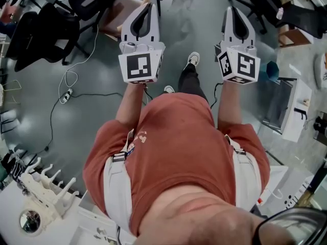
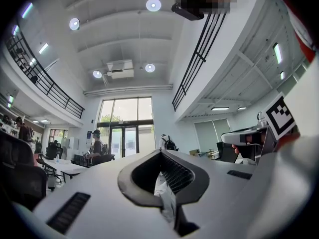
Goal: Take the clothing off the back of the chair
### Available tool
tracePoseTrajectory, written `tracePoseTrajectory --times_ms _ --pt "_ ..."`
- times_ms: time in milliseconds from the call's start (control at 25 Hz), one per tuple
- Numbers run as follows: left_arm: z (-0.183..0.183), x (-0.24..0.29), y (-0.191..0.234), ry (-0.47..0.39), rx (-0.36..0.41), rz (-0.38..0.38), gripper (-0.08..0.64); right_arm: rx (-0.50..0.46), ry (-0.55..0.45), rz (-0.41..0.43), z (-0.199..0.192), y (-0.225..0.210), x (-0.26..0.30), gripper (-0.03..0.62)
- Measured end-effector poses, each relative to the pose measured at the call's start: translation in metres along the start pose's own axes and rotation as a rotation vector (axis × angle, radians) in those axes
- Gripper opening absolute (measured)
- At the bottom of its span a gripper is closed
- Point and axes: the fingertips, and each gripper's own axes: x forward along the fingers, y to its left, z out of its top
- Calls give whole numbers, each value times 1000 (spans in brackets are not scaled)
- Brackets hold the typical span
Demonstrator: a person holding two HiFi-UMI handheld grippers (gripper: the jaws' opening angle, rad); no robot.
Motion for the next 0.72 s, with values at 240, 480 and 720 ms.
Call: tracePoseTrajectory --times_ms 240,480,720 --pt "-18 31 -2 24 -7 -2 14 9 8 5 -14 -13 25 29" --pt "-41 81 -7 47 -3 -12 14 25 31 9 -38 -41 66 29" --pt "-63 150 -8 75 -8 26 14 43 60 40 -65 -77 130 29"
